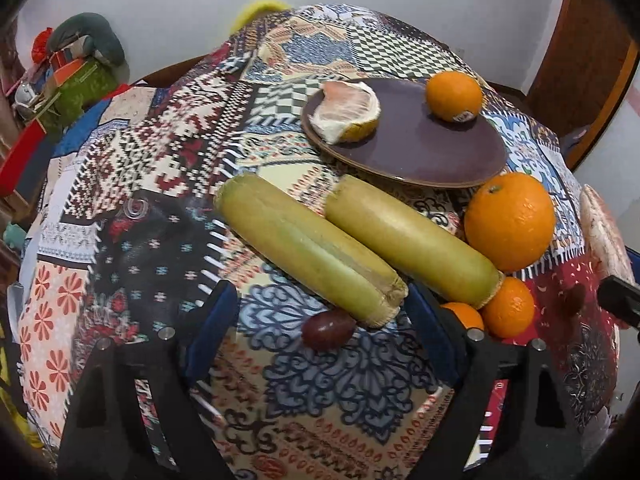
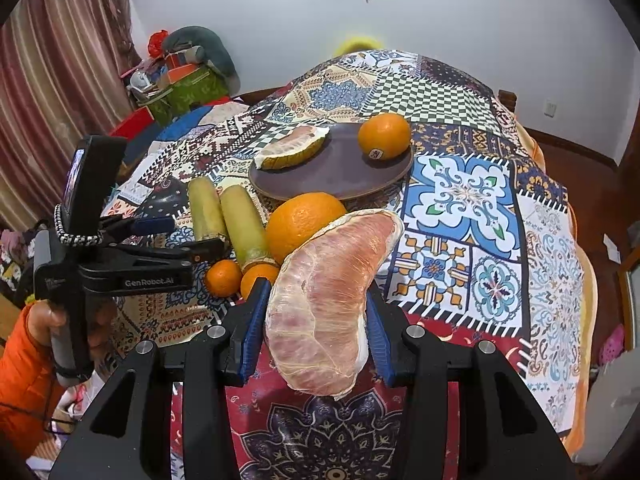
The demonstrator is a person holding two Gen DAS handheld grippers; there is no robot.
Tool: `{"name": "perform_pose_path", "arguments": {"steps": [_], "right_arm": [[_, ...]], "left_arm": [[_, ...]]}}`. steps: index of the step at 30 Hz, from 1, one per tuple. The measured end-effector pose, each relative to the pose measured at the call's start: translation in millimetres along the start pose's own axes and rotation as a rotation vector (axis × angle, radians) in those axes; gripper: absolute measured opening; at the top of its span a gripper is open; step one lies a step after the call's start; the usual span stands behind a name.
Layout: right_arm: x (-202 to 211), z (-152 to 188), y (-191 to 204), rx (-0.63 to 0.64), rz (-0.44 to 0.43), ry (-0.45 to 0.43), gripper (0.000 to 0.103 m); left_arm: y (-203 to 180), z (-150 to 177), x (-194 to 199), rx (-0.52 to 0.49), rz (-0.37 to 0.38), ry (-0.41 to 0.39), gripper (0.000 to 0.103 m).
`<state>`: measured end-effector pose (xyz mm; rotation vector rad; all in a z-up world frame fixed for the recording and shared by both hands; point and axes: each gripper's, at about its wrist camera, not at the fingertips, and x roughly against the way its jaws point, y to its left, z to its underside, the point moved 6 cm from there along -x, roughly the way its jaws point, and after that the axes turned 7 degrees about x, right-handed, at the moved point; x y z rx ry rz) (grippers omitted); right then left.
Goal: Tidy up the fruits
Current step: 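Lift the pink pomelo slice with the right tool and hold it, then grasp a green bamboo shoot with the left tool while the right tool holds the pomelo slice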
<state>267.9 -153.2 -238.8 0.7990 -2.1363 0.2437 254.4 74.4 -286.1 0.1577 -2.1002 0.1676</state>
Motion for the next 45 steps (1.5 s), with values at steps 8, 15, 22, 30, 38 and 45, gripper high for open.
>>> {"name": "perform_pose_path", "arguments": {"steps": [8, 15, 22, 30, 38, 45], "right_arm": [[-2.5, -2.4, -2.3, -0.013, -0.009, -0.008, 0.042], [-4.5, -3.7, -1.6, -0.014, -0.015, -0.010, 0.042], [-4.1, -3.5, -7.5, -0.022, -0.015, -0.014, 0.042], [-5.6, -5.7, -16.4, -0.020, 0.000, -0.022, 0.042], [-9.3, -8.0, -21.3, -0.026, -0.008, -0.025, 0.042], [-11.4, -9.2, -23.1, -0.025, -0.002, -0.024, 0.042]], "left_arm": [[38.6, -6.1, 14.2, 0.086, -0.018, -0.035, 0.087], [33.2, -13.3, 17.0, 0.131, 0.012, -0.036, 0.084], [35.3, -37.2, 7.1, 0.215, -0.005, -0.046, 0.076], [42.3, -40.9, -27.0, 0.327, 0.058, 0.044, 0.064], [33.9, -52.5, -44.1, 0.254, 0.003, 0.012, 0.050], [37.3, -55.5, -43.6, 0.245, 0.022, -0.005, 0.042]]}}
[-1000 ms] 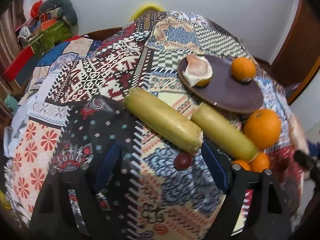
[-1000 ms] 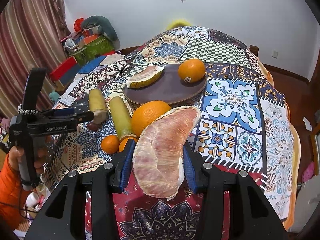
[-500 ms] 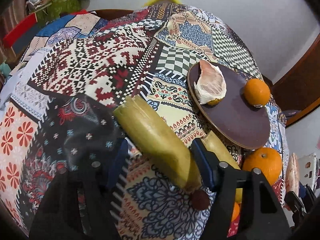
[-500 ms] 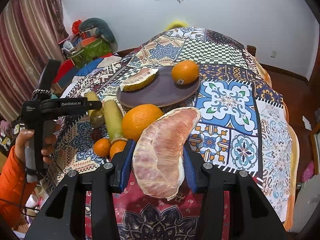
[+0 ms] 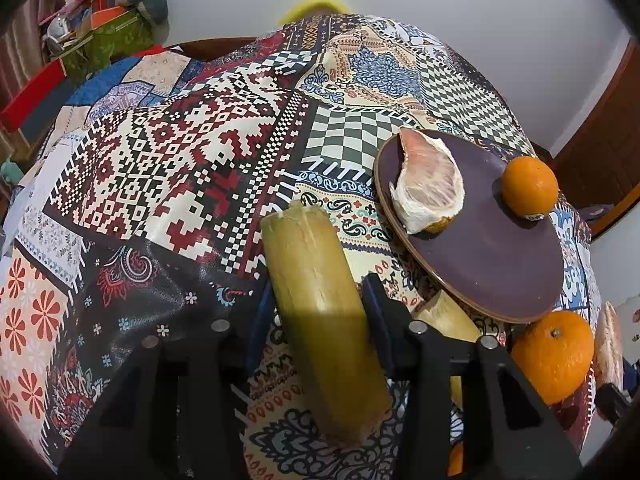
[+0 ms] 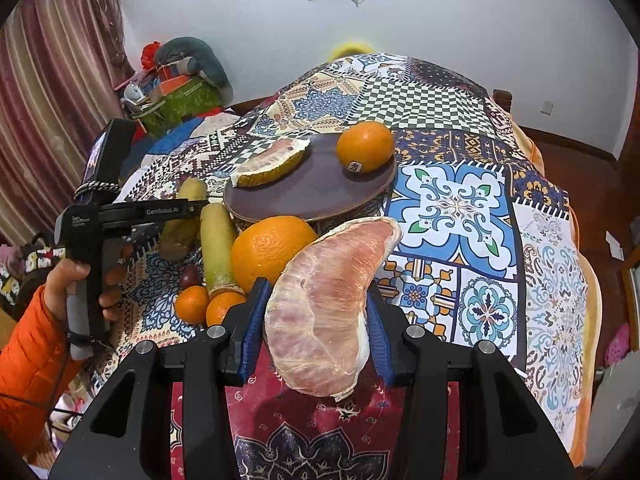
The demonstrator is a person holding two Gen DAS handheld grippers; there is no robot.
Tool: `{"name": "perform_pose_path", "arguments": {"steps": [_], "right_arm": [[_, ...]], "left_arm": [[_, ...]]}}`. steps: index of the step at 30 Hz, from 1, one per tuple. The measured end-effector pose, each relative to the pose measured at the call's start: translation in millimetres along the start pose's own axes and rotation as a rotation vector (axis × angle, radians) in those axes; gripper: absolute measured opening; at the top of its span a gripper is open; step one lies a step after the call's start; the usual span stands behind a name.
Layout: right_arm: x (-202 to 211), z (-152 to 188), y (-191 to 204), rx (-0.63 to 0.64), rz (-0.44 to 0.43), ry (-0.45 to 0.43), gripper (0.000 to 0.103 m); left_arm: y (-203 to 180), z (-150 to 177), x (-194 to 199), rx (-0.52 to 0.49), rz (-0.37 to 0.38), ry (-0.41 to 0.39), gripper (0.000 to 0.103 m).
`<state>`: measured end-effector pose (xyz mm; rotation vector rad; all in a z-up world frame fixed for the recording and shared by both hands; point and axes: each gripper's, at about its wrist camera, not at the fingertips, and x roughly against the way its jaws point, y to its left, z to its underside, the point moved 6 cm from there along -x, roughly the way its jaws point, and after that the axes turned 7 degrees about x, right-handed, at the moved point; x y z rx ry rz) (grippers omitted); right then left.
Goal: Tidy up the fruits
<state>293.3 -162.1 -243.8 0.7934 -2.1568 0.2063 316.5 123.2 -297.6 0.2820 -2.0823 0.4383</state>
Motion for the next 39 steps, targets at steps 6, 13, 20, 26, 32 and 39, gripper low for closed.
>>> {"name": "perform_pose_path", "arguments": {"steps": [6, 13, 20, 26, 32, 39], "right_arm": [[9.1, -9.5, 2.5, 0.028, 0.008, -0.031, 0.032], [3.8, -1.0, 3.1, 0.043, 0.028, 0.018, 0.032], [3.7, 14.3, -1.5, -0.014, -0.013, 0.063, 0.032], [-18.9, 17.0, 1.6, -0.007, 0.016, 0.115, 0.032], [-35.8, 22.9, -0.7, -0.052, 0.010, 0.153, 0.036], [-45.8, 20.4, 1.9, -0.073, 0.020, 0.175, 0.040]], "left_arm": [[-2.5, 8.8, 18.2, -0.013, 0.040, 0.012, 0.038], [-10.9, 16.9, 55.5, -0.062, 0.061, -0.049, 0.037], [-12.6, 33.8, 89.6, -0.092, 0.087, -0.101, 0.037], [-24.1, 50.4, 113.3, -0.144, 0.107, -0.137, 0.037], [-33.9, 58.2, 129.9, -0.176, 0.152, -0.154, 0.037], [-35.5, 62.7, 134.7, -0.177, 0.167, -0.160, 0.037]]}}
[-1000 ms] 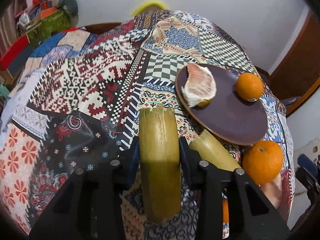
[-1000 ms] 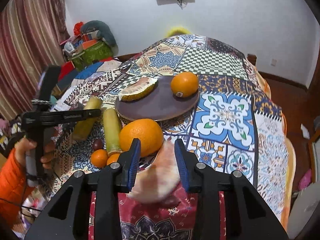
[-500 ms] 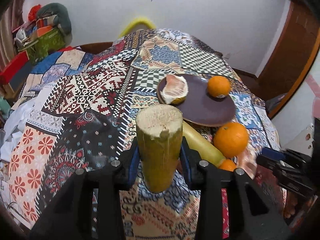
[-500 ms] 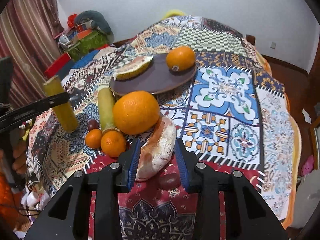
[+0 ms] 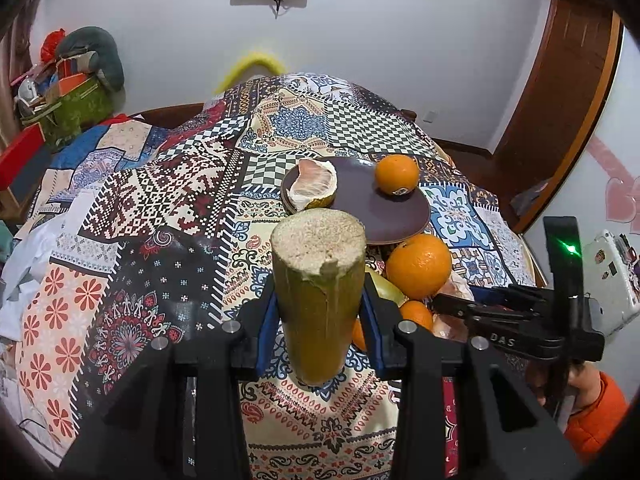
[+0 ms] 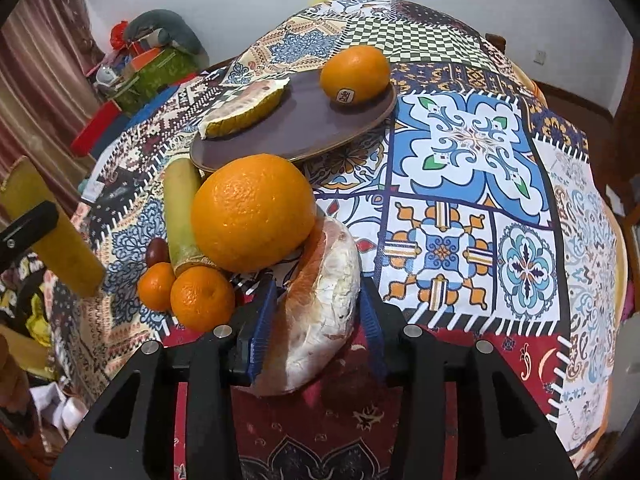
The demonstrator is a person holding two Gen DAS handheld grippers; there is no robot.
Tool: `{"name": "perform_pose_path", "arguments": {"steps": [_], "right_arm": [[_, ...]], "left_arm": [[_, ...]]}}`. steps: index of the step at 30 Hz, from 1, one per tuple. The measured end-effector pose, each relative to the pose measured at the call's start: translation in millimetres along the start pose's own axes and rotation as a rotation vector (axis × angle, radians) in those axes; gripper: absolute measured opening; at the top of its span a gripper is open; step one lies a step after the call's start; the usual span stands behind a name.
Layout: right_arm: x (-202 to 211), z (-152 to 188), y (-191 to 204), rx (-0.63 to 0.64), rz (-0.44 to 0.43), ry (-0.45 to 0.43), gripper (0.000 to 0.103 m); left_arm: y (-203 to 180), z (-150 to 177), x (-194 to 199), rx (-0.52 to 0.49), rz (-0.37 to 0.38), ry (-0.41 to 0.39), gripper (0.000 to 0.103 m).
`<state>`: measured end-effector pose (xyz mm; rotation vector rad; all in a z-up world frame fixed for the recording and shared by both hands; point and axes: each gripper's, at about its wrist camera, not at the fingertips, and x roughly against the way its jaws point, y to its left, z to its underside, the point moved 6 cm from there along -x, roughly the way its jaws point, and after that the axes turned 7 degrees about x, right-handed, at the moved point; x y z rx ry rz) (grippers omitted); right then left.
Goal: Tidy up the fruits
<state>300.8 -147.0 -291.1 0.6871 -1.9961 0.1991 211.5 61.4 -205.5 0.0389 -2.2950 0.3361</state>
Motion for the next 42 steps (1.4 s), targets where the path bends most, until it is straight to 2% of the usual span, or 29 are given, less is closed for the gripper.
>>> {"name": "perform_pose_path", "arguments": {"steps": [5, 9, 11, 13, 19, 29, 42], "right_arm": [[0.6, 0.3, 0.8, -0.001, 0.034, -0.012, 0.038], [8.9, -0.8, -7.4, -0.055, -0.002, -0.036, 0.026], [14.7, -0.5, -9.8, -0.077, -0.032, -0.049, 0.023], [21.5, 0.4, -8.3, -0.067, -0.022, -0.066, 0.022], [49.3, 2.4, 0.5, -0.014, 0.002, -0.125, 0.021], [86.2, -20.9, 2.1, 0.014, 0.024, -0.232, 0.021], [99.3, -63.9, -2.7, 0.066, 0.051, -0.328, 0.021]], "left_arm": [[1.2, 4.3, 1.0, 0.004, 0.001, 0.005, 0.037], [2.0, 5.3, 7.3, 0.004, -0.003, -0.003, 0.037], [3.0, 4.4, 11.5, 0.001, -0.011, -0.013, 0.037], [4.0, 3.0, 14.5, 0.002, -0.017, -0.021, 0.037], [3.8, -0.3, 22.0, 0.007, -0.025, -0.037, 0.037], [-12.5, -17.0, 28.0, -0.015, -0.003, -0.070, 0.037], [-33.4, -60.4, 7.8, -0.023, 0.032, -0.099, 0.037]]}}
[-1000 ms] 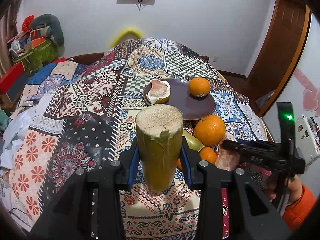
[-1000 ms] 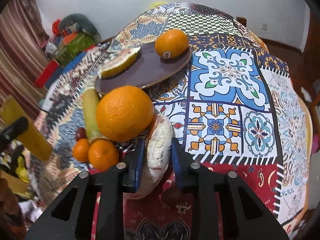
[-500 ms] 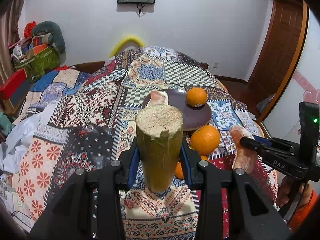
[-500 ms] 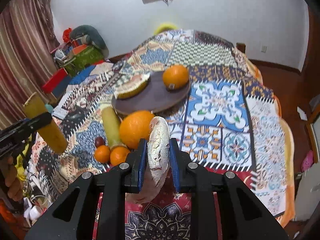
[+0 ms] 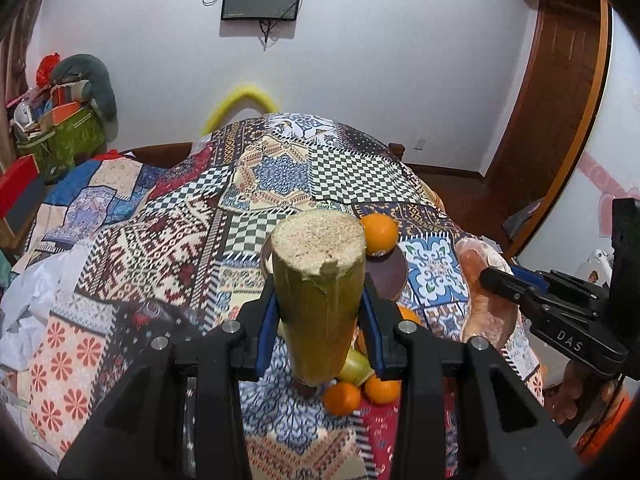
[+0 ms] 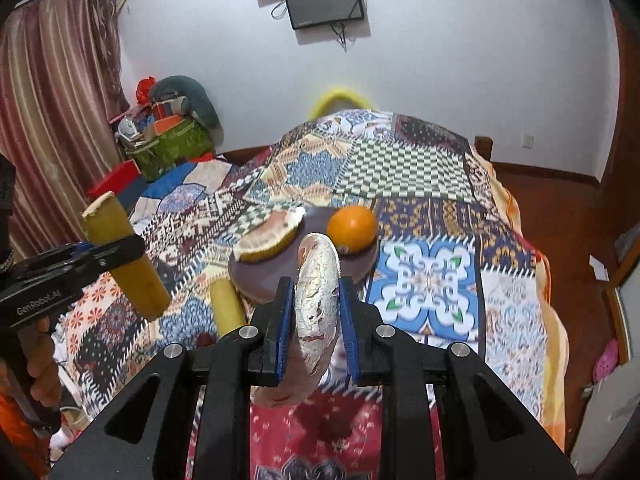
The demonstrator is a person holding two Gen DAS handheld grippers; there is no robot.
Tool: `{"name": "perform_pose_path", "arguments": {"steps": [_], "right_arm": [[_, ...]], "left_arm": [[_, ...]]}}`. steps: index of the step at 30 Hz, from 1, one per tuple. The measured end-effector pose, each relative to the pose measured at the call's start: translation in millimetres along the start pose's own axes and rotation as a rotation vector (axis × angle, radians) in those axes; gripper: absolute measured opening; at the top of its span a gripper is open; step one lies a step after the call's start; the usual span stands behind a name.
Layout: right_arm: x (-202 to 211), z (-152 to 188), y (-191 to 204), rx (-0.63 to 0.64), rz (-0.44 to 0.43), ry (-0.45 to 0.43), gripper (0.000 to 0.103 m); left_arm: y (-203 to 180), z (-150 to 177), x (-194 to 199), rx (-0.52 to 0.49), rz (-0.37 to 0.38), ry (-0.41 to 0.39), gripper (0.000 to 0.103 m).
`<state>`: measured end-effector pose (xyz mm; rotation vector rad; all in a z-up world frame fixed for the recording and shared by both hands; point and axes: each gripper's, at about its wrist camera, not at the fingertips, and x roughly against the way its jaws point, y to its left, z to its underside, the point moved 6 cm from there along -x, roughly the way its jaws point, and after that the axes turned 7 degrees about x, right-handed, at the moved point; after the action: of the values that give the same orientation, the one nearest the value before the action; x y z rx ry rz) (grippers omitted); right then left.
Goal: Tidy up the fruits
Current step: 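Carry the bamboo shoot with the left tool while the right tool carries the pomelo slice over the plate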
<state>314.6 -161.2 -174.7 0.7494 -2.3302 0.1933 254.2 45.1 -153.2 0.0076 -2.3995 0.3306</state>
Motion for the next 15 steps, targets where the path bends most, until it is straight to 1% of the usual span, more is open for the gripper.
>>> {"name": "perform_pose_path", "arguments": {"steps": [6, 12, 15], "right_arm": [[-7.4, -17.5, -5.2, 0.016, 0.003, -0.032, 0.020], [-20.9, -30.6, -9.6, 0.026, 0.005, -0.044, 0.021], [-28.0, -35.3, -9.2, 0.037, 0.003, -0.046, 0.020]], "left_arm": [[-4.4, -12.8, -23.0, -0.007, -0.003, 0.008, 0.037], [-5.0, -19.8, -50.1, 0.007, 0.007, 0.037, 0.037], [-6.1, -21.4, -64.6, 0.002, 0.001, 0.049, 0.037]]}}
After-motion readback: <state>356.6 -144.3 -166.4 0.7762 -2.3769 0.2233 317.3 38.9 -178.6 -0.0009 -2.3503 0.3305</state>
